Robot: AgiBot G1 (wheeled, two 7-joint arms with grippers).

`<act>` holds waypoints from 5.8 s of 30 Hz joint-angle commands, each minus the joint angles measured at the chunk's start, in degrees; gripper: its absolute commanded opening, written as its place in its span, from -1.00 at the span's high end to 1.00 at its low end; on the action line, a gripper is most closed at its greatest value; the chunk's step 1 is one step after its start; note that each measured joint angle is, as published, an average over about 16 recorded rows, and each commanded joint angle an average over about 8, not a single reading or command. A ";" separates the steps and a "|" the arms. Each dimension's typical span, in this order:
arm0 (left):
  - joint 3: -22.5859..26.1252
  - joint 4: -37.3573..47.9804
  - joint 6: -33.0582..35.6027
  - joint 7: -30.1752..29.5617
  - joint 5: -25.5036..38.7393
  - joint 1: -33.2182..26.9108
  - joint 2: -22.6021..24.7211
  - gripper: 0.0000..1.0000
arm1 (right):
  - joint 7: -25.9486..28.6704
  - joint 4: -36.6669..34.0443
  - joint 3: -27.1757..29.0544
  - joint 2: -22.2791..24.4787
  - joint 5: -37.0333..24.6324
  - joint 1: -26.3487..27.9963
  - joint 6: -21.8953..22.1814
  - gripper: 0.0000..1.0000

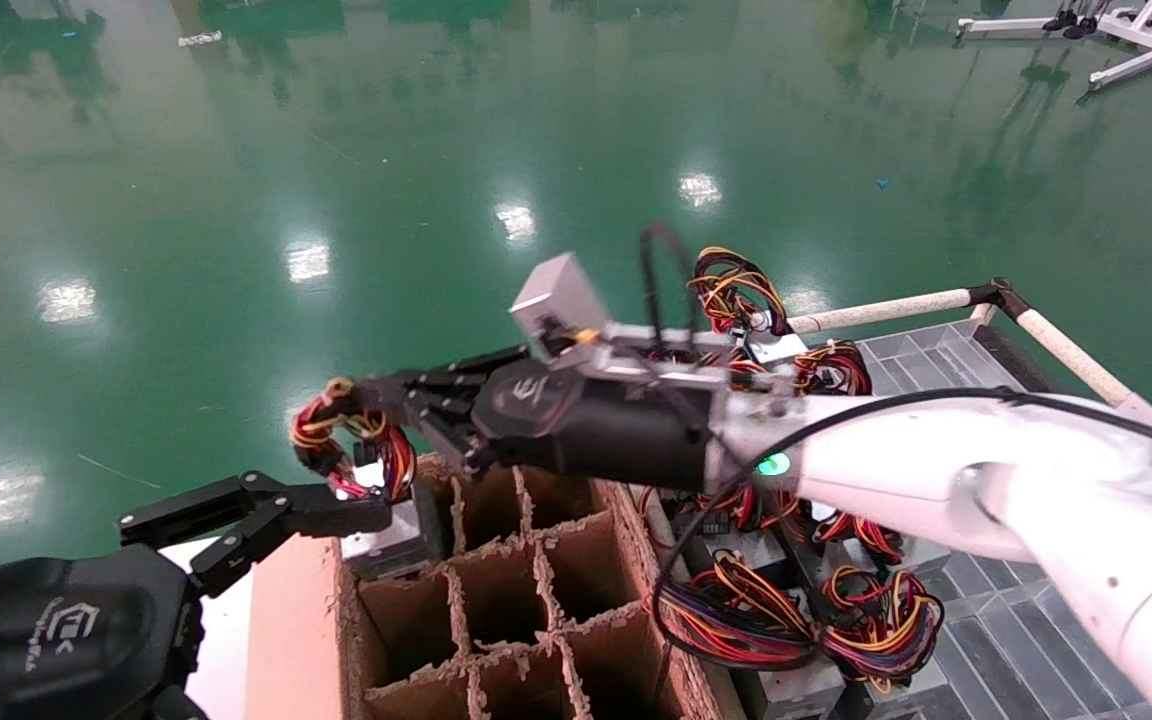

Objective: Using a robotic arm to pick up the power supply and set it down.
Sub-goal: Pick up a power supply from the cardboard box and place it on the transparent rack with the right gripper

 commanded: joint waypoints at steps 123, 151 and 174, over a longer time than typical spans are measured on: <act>0.07 0.00 -0.03 0.03 -0.05 -0.02 -0.03 -1.00 | 1.55 2.75 -5.40 56.98 21.74 -19.35 -18.77 1.00; 0.09 0.00 -0.03 0.04 -0.06 -0.02 -0.03 -1.00 | 0.65 5.01 -5.76 64.53 21.30 -20.68 -18.77 1.00; 0.10 0.00 -0.04 0.05 -0.07 -0.03 -0.04 -1.00 | 1.32 8.10 -4.94 67.48 12.85 -14.81 -18.75 1.00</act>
